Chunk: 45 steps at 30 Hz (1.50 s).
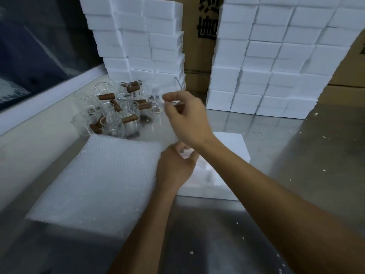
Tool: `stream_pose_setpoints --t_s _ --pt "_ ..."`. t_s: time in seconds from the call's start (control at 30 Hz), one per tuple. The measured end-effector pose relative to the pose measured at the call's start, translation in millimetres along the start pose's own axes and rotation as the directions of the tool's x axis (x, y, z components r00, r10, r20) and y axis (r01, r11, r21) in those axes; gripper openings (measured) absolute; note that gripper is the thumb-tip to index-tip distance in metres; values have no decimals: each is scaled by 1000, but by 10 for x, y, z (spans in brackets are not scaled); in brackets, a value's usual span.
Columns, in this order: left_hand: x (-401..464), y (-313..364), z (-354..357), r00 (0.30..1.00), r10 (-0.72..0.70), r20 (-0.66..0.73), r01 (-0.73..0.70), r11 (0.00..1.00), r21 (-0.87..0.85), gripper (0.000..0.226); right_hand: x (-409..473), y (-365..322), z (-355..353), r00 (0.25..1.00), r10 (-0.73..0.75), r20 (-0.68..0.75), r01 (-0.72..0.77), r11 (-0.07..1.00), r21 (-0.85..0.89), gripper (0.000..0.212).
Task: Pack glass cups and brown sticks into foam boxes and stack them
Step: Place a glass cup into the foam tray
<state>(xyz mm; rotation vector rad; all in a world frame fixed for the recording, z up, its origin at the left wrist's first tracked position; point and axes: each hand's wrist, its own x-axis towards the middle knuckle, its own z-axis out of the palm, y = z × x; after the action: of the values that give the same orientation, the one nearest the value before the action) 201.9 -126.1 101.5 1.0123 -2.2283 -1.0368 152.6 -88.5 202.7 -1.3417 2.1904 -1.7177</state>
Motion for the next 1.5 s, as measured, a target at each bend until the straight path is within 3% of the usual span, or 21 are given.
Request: stream_pose_setpoints --t_s 0.1,0.23,0.37,0.43,0.47,0.53,0.6,0.67,0.73,0.8,0.93,1.07,1.1,1.2,1.33,1.5 --pt "-18 11 -8 998 57 9 -56 995 -81 27 -352 -24 -438 991 32 -128 -21 996 87 15" --pt "-35 4 -24 997 79 8 -78 993 -87 35 -666 -91 -856 990 100 -98 -74 968 241 22" --pt "-45 60 -114 987 157 22 -159 976 149 35 -742 -149 -1080 990 125 -70 -103 959 265 24" --pt "-58 145 -188 968 248 -51 -231 947 222 27 -753 -168 -1157 993 95 -69 -76 968 239 25" --pt "-78 226 -238 947 303 -106 -282 943 176 19 -757 -171 -1188 994 76 -73 -58 974 221 26" --pt "-145 429 -351 933 318 -169 -340 932 -127 7 -769 -170 -1249 996 31 -79 -17 984 176 26" --pt "-241 649 -487 965 260 -11 -220 791 -570 21 -779 -165 -1292 998 0 -70 8 992 126 27" --pt "-292 774 -586 907 330 261 -11 640 -768 51 -784 -157 -1309 998 -20 -53 24 997 79 27" --pt "-328 820 -616 845 388 369 30 654 -756 63 -785 -127 -1310 999 -45 -31 45 999 14 27" --pt "-353 833 -587 841 407 357 -30 693 -720 56 -788 -96 -1293 997 -77 -16 76 995 -62 26" --pt "-337 777 -552 842 397 365 54 611 -790 48 -792 -2 -1199 990 -135 -48 121 966 -227 11" --pt "-308 735 -546 814 401 420 163 536 -828 55 -794 103 -1196 988 16 152 15 979 -203 29" --pt "-302 721 -538 809 402 428 193 507 -840 51 -796 123 -1221 974 32 222 6 986 -169 27" --pt "-283 681 -520 789 409 458 268 442 -856 34 -803 174 -1271 948 31 316 32 981 -193 52" --pt "-291 679 -472 789 359 500 263 538 -801 32 -811 177 -1198 973 36 227 46 938 -343 54" --pt "-296 689 -476 801 300 518 183 701 -689 58 -801 166 -1201 991 -17 132 64 930 -363 61"
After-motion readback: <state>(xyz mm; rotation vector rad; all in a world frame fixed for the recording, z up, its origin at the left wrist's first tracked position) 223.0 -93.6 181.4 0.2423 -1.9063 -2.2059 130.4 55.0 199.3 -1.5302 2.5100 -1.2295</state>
